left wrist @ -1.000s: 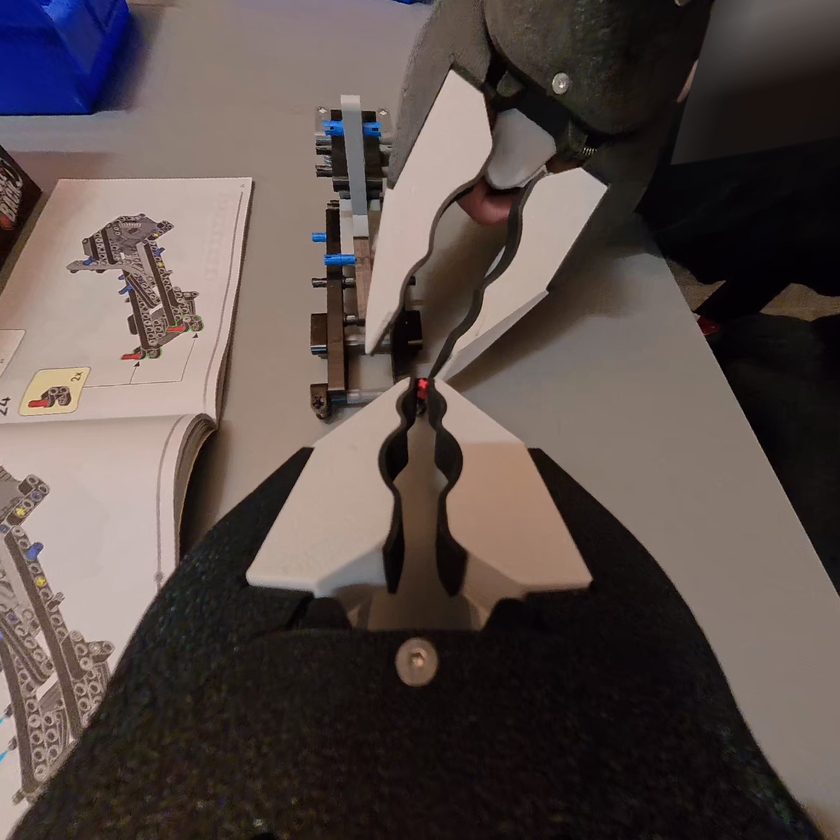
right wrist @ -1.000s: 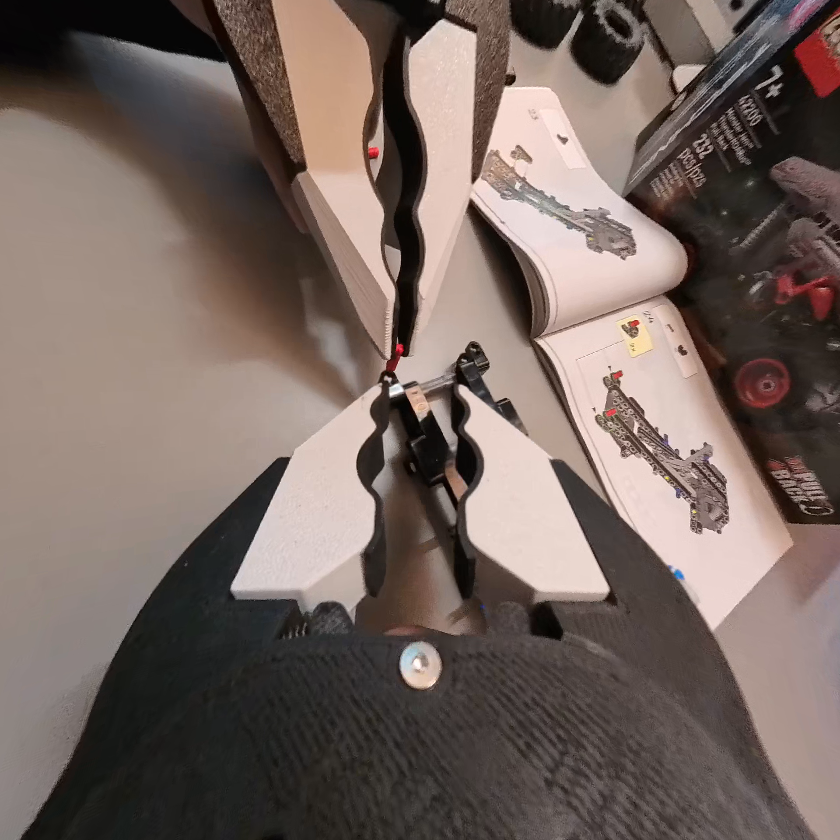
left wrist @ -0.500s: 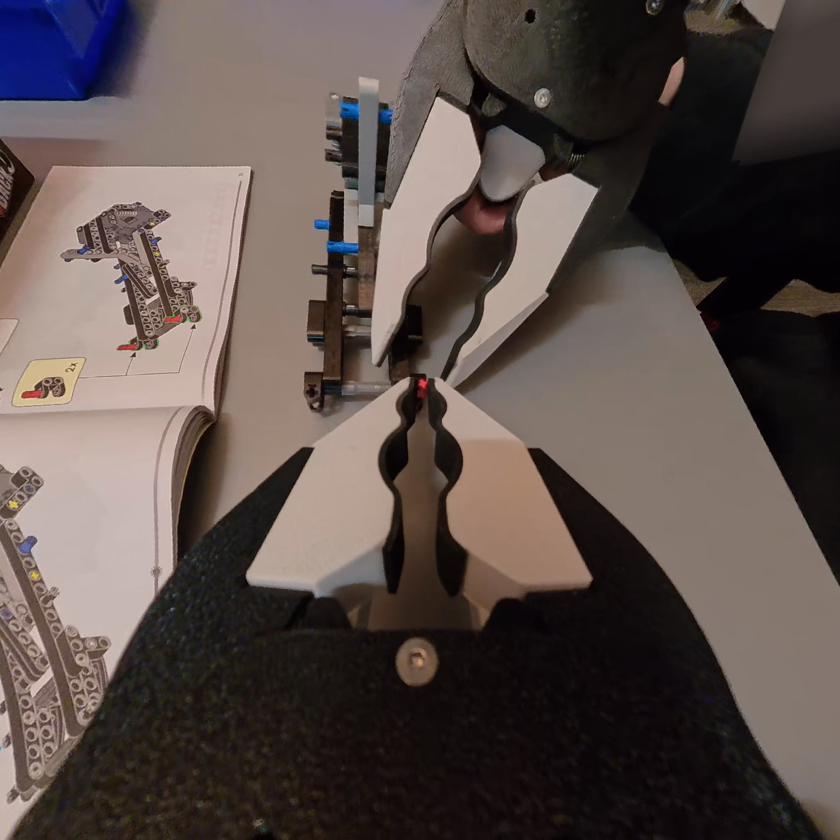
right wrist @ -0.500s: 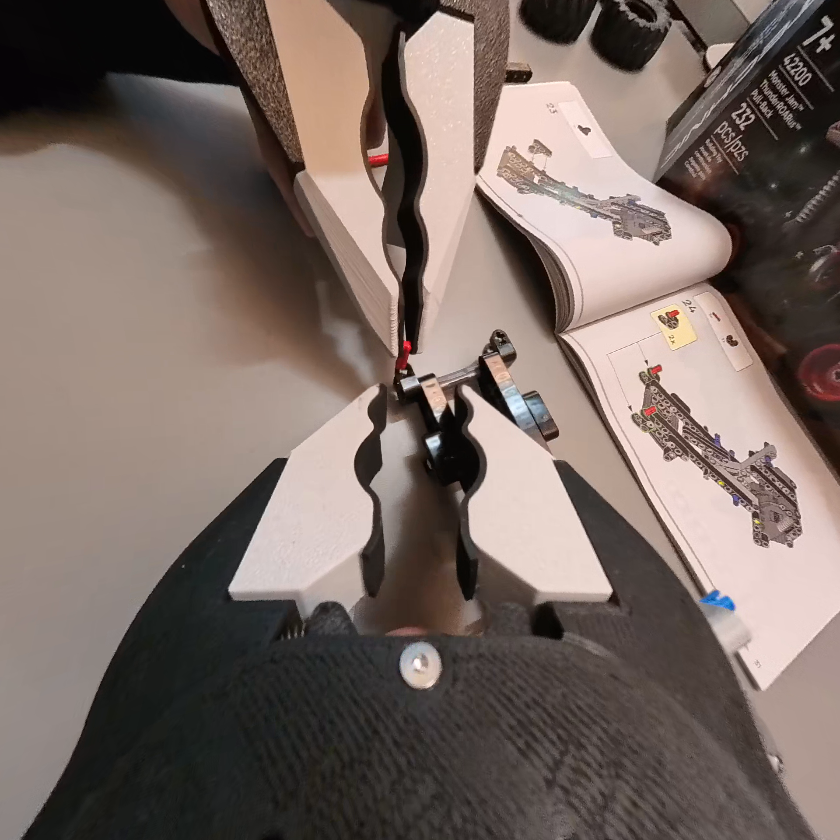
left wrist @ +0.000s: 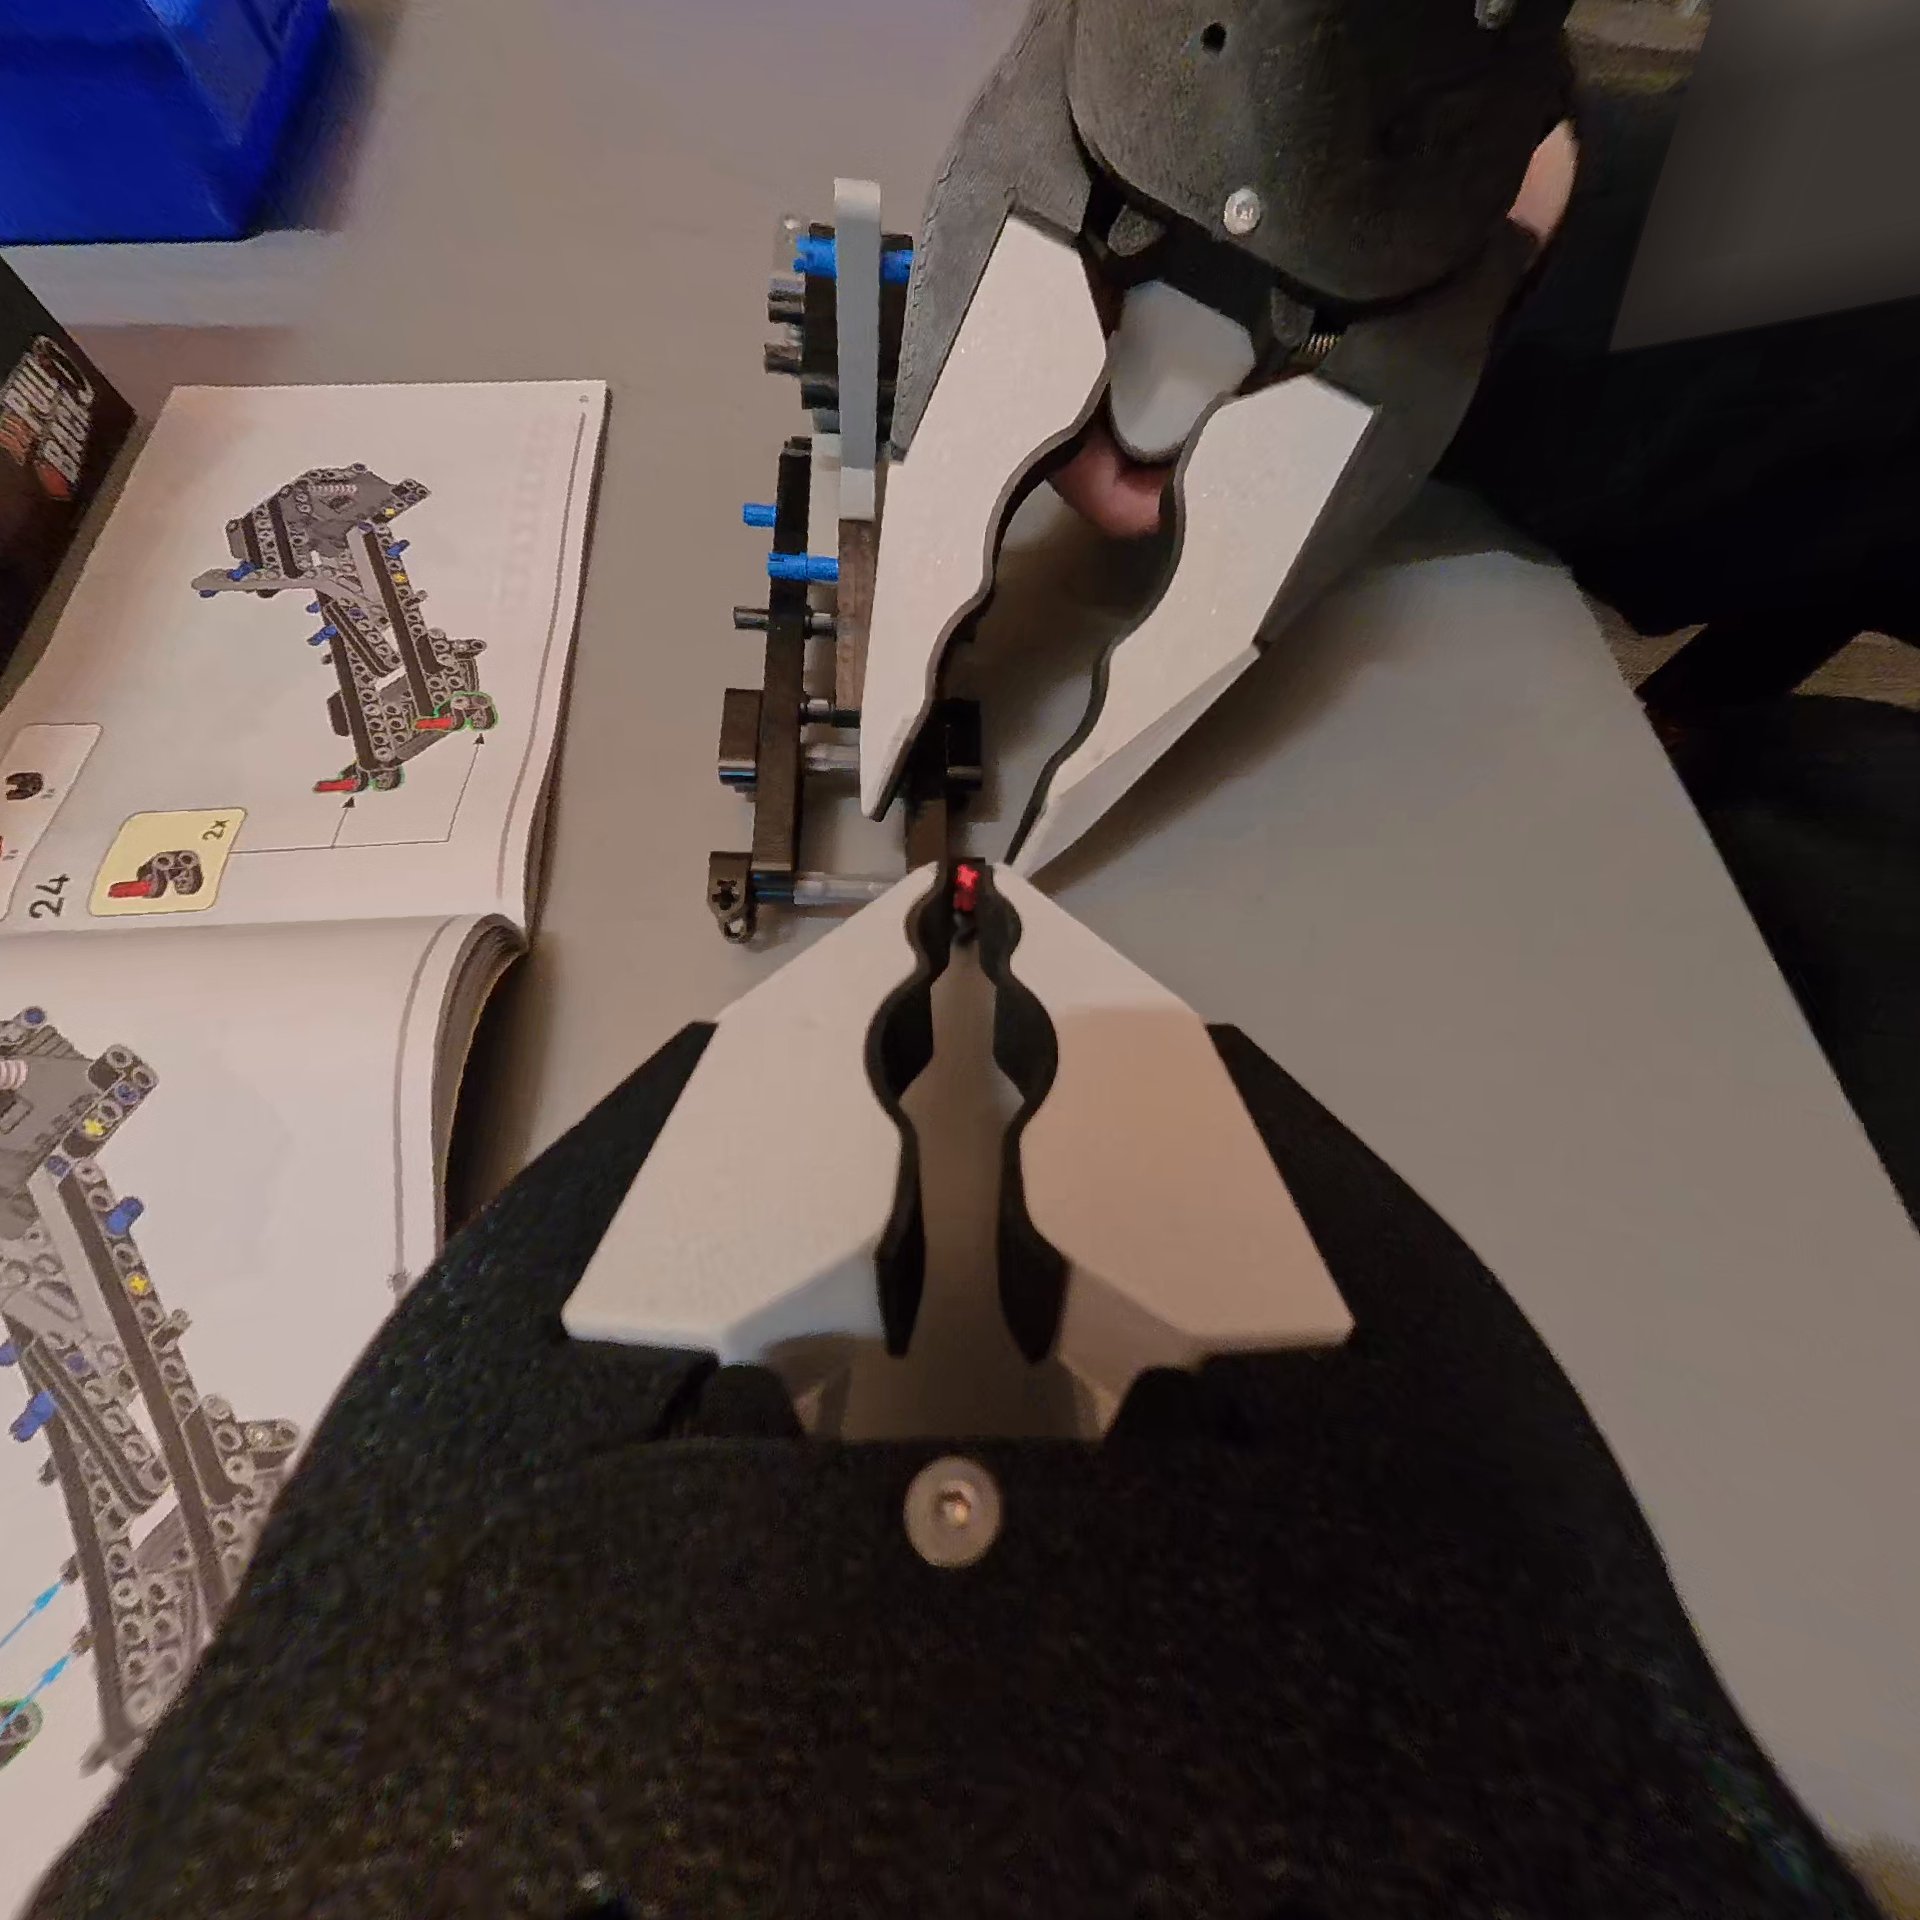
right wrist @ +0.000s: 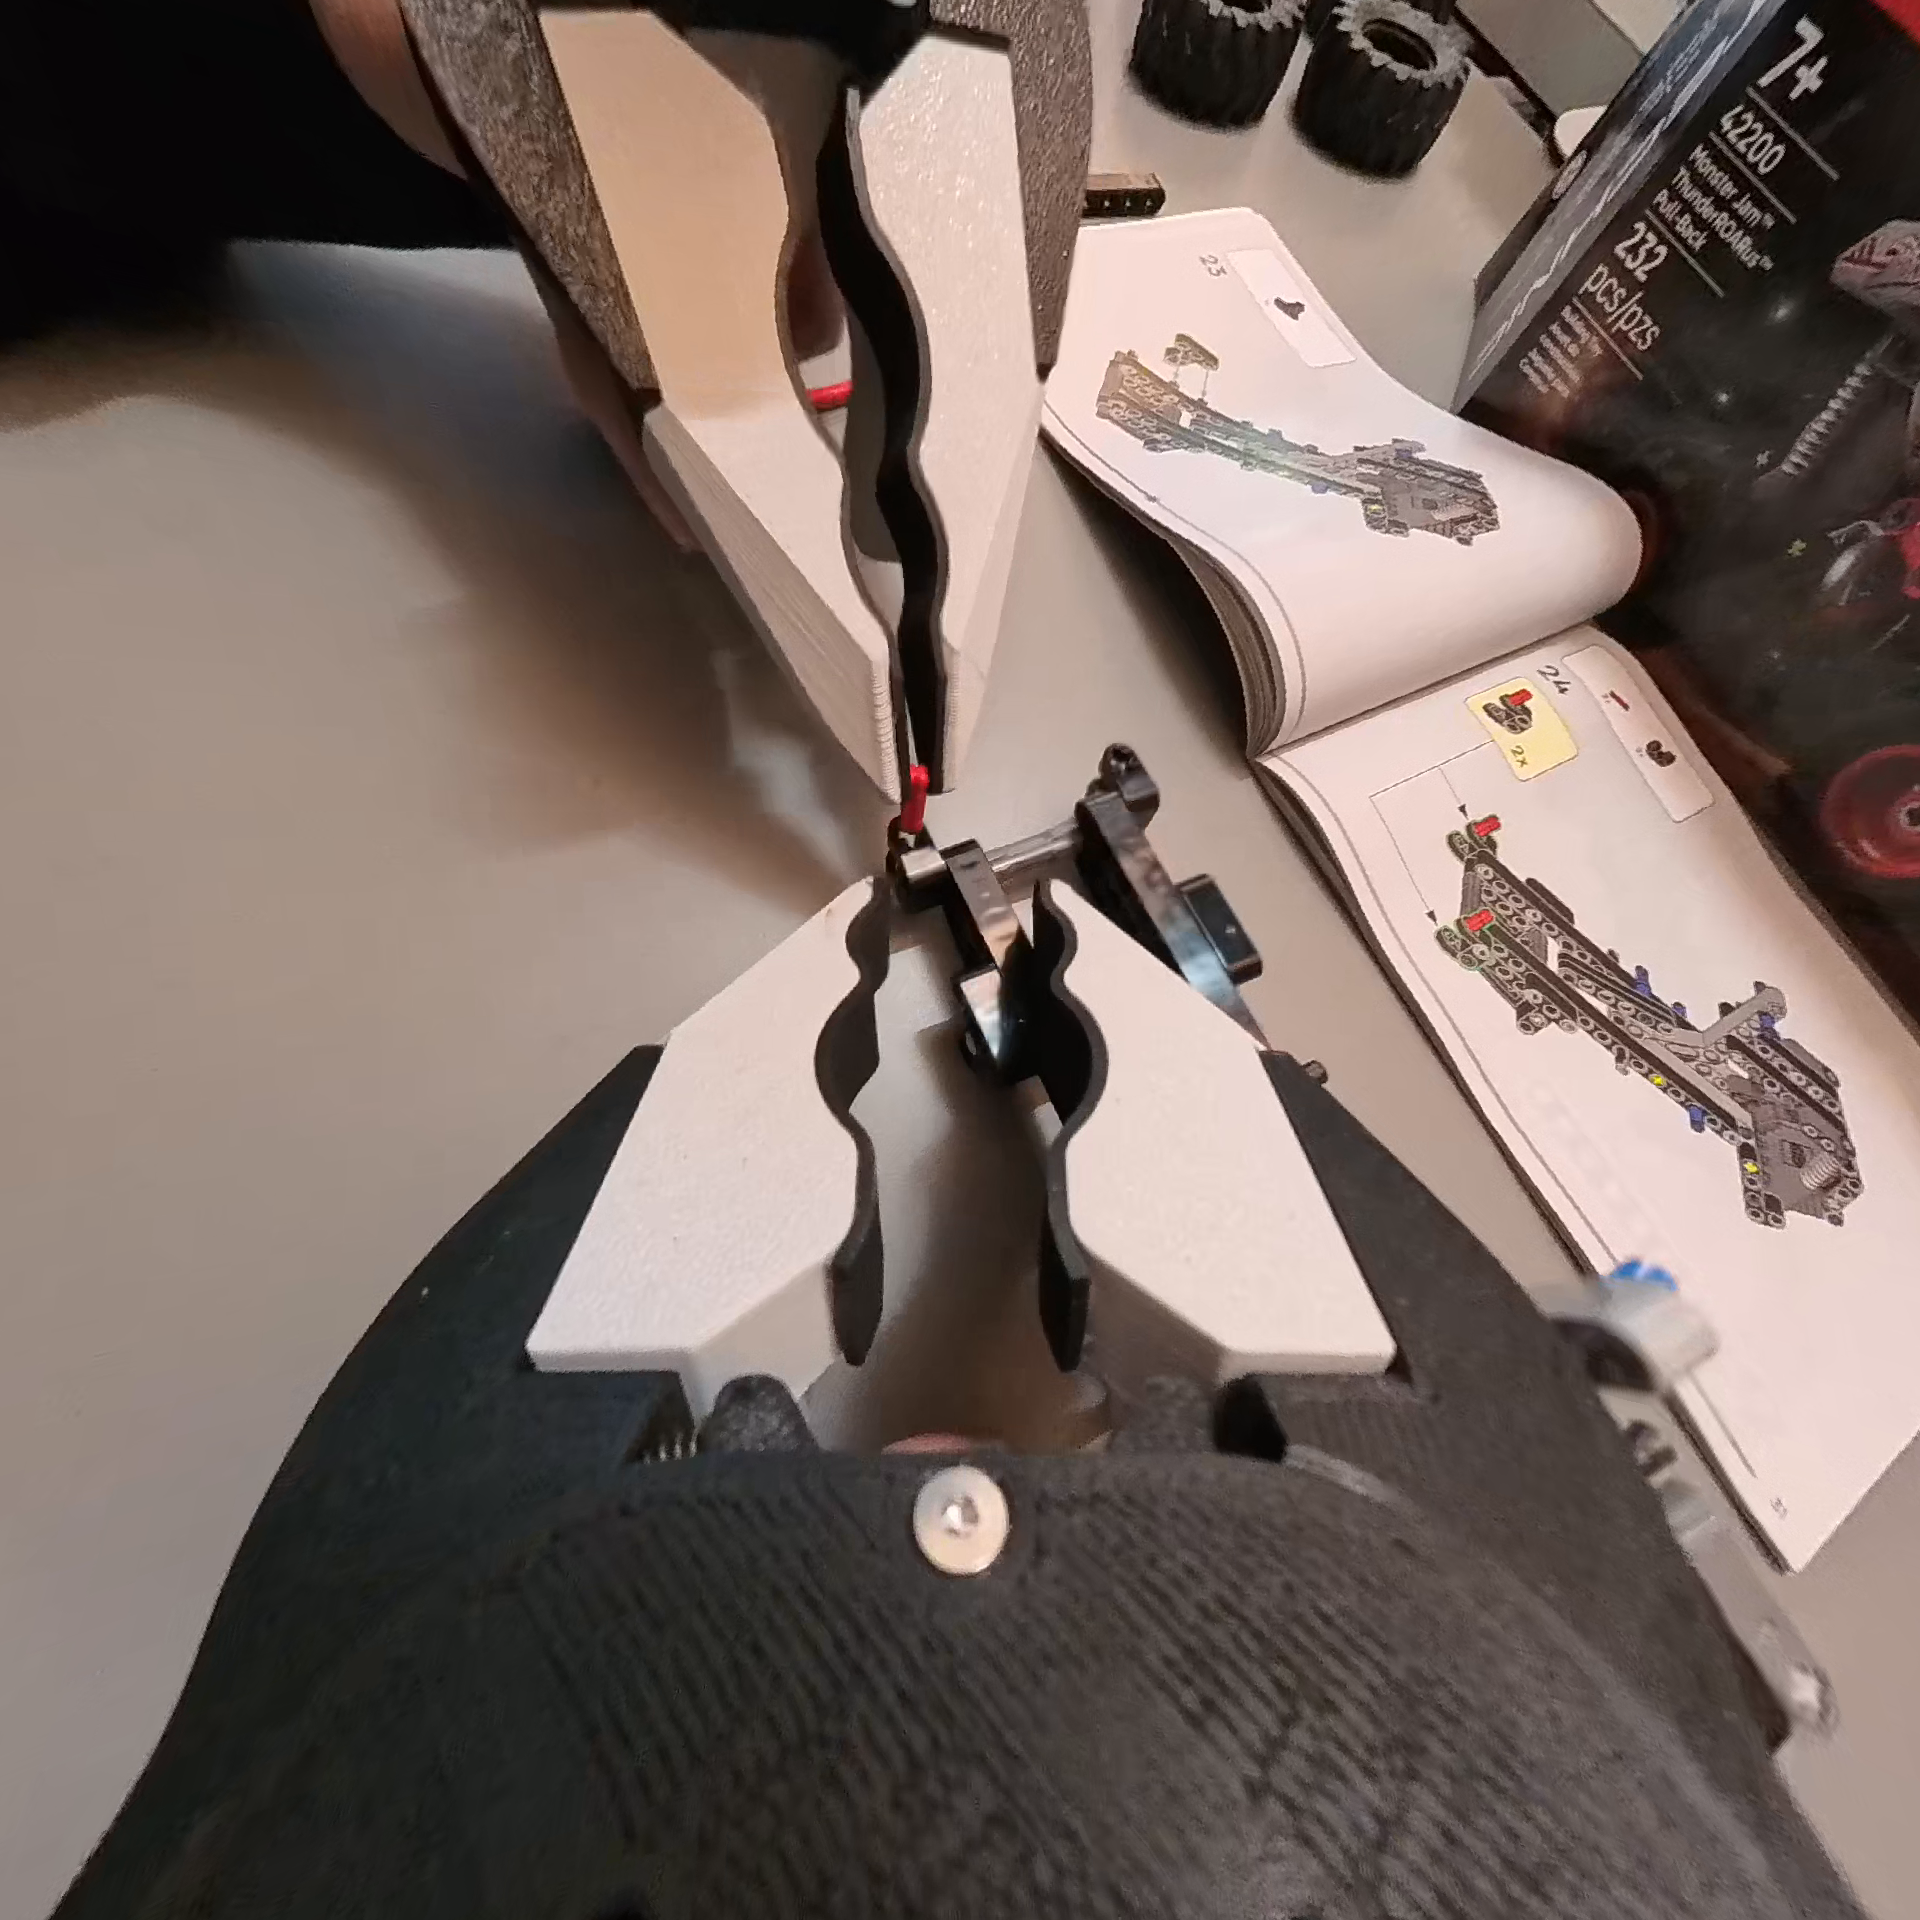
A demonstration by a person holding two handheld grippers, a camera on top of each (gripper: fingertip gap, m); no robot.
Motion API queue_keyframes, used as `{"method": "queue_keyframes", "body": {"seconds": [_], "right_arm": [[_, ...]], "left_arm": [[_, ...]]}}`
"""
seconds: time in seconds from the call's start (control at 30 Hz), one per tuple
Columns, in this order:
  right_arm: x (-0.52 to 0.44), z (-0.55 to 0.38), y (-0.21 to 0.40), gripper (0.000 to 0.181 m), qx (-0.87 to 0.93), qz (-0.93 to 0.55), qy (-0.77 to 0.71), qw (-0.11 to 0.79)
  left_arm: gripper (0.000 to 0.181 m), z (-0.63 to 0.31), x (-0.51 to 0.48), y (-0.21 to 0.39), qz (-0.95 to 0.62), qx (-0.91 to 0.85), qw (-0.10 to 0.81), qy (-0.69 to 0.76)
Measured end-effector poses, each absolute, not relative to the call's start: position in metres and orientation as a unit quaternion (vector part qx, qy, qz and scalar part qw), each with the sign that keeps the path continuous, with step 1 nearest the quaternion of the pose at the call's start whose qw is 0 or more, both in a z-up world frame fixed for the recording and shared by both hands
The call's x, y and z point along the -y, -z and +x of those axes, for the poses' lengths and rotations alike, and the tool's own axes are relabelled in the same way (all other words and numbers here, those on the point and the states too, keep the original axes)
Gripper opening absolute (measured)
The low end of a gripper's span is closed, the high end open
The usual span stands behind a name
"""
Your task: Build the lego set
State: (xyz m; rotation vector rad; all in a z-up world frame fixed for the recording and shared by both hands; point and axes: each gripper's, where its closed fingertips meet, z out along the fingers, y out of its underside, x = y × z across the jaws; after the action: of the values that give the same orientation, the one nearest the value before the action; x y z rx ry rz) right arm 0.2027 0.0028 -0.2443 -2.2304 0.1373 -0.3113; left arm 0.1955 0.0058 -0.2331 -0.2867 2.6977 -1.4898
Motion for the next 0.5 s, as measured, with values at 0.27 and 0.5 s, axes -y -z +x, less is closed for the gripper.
{"method": "queue_keyframes", "body": {"seconds": [0.27, 0.5], "right_arm": [[-0.0035, 0.2047, 0.2463, 0.025, -0.064, -0.895, 0.117, 0.426], [-0.0036, 0.1994, 0.2401, 0.019, -0.065, -0.892, 0.091, 0.437]], "left_arm": [[0.001, 0.1921, -0.0049, 0.2336, -0.055, -0.874, 0.038, 0.481], [0.001, 0.1938, -0.01, 0.2304, 0.016, -0.875, 0.042, 0.481]]}}
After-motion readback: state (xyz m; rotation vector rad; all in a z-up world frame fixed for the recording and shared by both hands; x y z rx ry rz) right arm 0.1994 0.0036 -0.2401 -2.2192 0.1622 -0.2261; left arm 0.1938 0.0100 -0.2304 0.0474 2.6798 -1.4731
